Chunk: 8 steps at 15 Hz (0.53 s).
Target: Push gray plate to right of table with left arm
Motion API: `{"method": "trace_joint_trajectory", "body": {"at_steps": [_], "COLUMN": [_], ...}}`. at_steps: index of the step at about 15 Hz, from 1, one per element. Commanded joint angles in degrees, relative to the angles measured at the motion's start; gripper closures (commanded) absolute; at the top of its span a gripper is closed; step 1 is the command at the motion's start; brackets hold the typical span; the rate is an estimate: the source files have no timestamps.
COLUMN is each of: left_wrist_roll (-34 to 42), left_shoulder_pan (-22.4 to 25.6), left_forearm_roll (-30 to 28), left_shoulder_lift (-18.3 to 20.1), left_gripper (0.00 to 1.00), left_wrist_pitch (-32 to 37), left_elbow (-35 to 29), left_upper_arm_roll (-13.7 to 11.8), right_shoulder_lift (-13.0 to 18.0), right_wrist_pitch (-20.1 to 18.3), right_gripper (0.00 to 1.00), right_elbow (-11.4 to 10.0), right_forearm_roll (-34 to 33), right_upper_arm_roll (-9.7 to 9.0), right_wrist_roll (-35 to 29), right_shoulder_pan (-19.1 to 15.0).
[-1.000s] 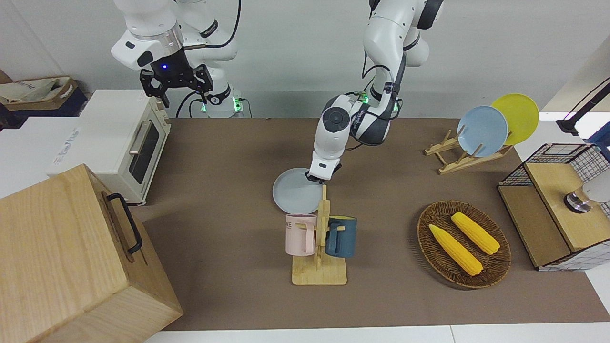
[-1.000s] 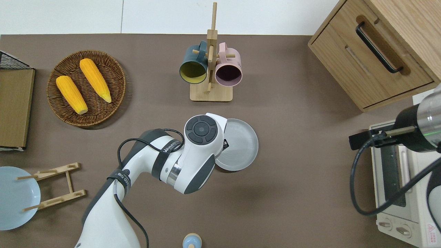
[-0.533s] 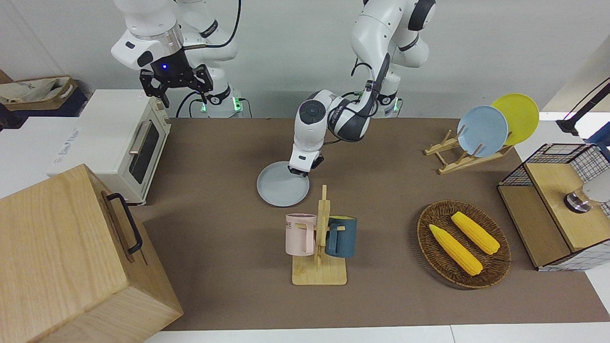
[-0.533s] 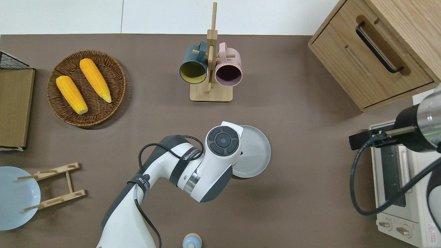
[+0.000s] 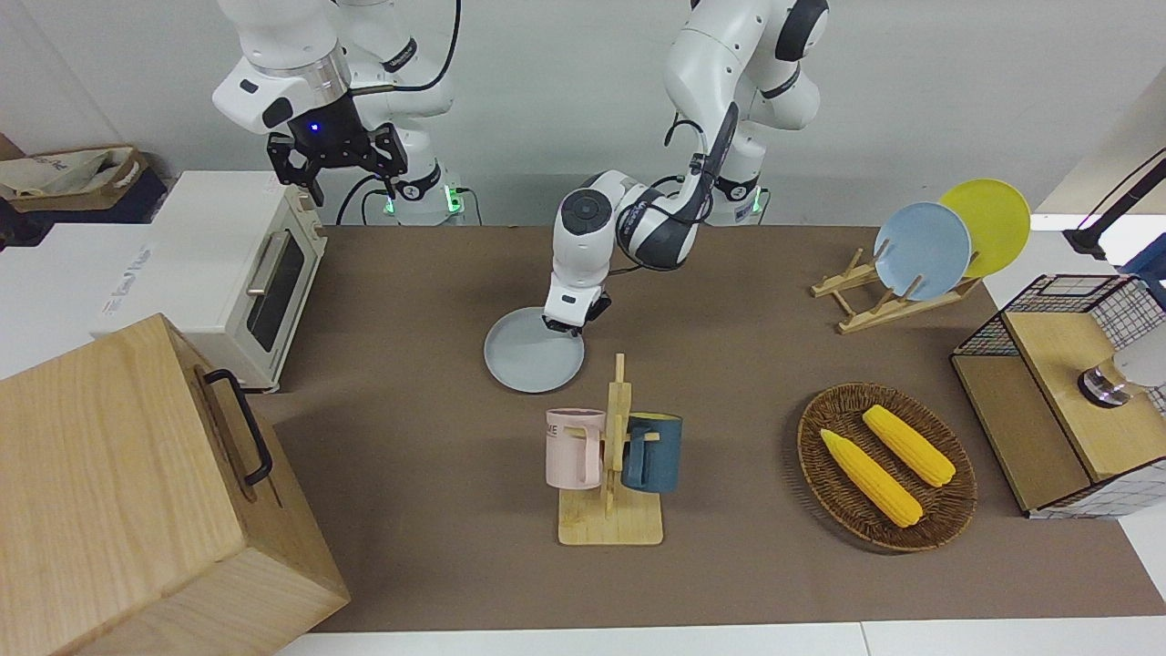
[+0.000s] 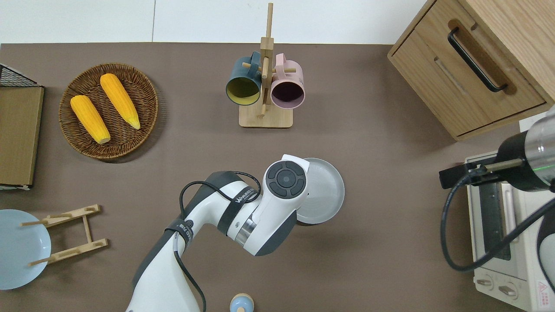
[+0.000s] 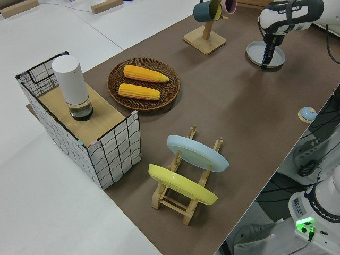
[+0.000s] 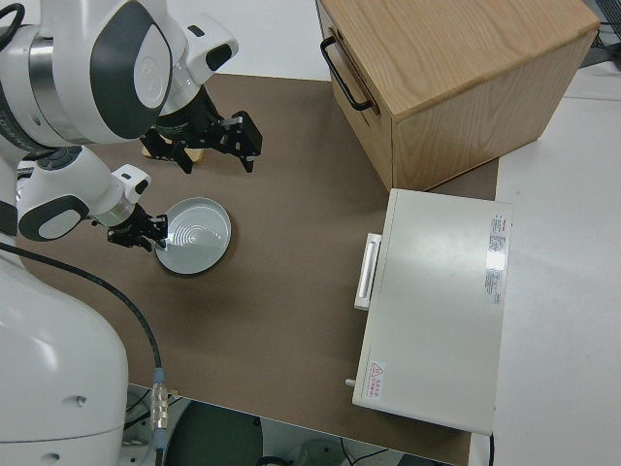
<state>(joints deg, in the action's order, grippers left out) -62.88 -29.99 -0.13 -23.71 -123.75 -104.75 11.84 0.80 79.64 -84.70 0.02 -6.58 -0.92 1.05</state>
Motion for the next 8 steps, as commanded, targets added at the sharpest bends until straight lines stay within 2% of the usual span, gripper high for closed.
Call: {"method": "trace_joint_trajectory", "body": {"at_steps": [1,3,5,8], "left_wrist_roll": [-0.67,-0.58,1.51,11.43], "left_shoulder_pan": [-0.33,-0.33,0.11,3.17], "left_forearm_roll": [2.24,2.24,2.24,1.54], "left_shoulder_lift": [-0.55,0.07,1.73,3.58], "left_gripper": [0.00,0.00,0.00,0.00], "left_wrist_pitch": [0.18,0.61,4.20,17.62], "left_elbow": [1.04,1.04,2.26,8.30], "left_upper_arm_roll": [-0.41,-0.58,-1.11,-2.26], "right_shoulder_lift": [0.17,0.17,0.17,0.17], "right_wrist_pitch": [-0.89,-0.89,-0.89,-0.89], "right_gripper": [0.017,0.017,0.017,0.017], "right_elbow": [0.50,0.50,0.50,0.50], "right_forearm_roll": [0.25,0.33,0.33,0.33], "right_upper_arm_roll": [-0.89,-0.89,-0.89,-0.89], "right_wrist_roll": [-0.75,-0.75,-0.75,-0.75], "right_shoulder_pan": [-1.14,-1.14,-1.14,-1.14]}}
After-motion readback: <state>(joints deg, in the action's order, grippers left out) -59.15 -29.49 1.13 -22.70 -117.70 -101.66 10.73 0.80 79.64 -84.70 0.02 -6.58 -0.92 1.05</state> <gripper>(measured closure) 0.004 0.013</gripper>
